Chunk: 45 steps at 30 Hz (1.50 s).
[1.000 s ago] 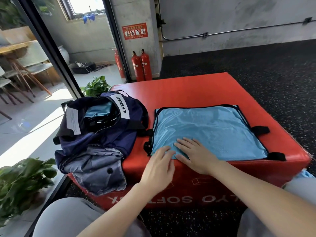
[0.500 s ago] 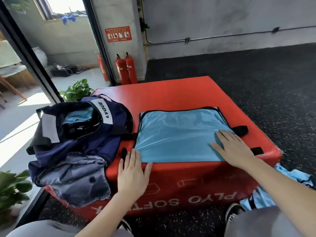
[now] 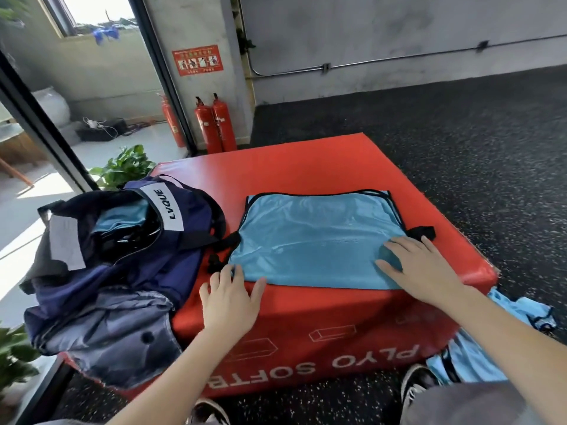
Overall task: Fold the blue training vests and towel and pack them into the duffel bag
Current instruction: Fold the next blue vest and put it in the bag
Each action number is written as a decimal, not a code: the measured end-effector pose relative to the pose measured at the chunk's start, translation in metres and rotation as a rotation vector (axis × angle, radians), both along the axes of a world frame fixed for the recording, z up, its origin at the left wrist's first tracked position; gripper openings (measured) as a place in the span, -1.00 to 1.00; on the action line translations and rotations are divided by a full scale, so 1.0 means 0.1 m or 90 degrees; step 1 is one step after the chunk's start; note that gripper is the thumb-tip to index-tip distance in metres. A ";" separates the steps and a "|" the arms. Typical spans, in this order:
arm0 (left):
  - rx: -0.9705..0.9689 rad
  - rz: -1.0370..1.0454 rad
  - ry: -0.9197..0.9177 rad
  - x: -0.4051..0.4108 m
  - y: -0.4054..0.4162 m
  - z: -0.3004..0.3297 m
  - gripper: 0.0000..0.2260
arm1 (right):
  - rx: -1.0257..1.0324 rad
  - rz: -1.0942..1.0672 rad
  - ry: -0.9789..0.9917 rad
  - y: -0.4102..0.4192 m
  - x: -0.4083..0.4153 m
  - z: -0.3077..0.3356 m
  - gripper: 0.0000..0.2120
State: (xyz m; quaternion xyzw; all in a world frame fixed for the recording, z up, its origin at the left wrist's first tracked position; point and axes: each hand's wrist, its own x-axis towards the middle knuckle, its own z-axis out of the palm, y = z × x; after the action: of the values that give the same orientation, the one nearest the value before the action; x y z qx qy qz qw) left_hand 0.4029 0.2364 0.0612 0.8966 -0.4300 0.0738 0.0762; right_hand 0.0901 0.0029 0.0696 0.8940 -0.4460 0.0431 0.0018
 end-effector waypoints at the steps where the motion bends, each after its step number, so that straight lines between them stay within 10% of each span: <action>1: 0.013 -0.013 -0.001 0.09 -0.12 0.02 -0.24 | -0.003 -0.003 0.003 -0.03 0.01 0.02 -0.01; 8: 0.089 -0.133 0.044 0.66 -1.19 0.20 -0.28 | -0.020 0.013 -0.020 -0.10 0.17 0.10 -0.50; 23: 0.163 -0.166 0.034 1.84 -2.78 0.25 -0.24 | 0.092 0.234 -0.152 -0.03 0.77 0.15 -0.46; 36: 0.026 -0.299 0.091 0.65 -1.49 0.25 -0.36 | 0.154 0.261 -0.043 0.15 1.00 0.37 -0.39; 45: -0.045 -0.334 0.151 0.03 -0.45 0.37 -0.38 | 0.249 0.208 -0.092 0.18 1.13 0.33 -0.72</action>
State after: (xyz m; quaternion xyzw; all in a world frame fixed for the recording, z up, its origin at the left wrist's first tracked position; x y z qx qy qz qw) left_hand 0.4061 0.1910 0.0987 0.7536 -0.6328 -0.0386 0.1738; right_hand 0.2030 0.0206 0.1030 0.9320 -0.2949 0.0197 -0.2100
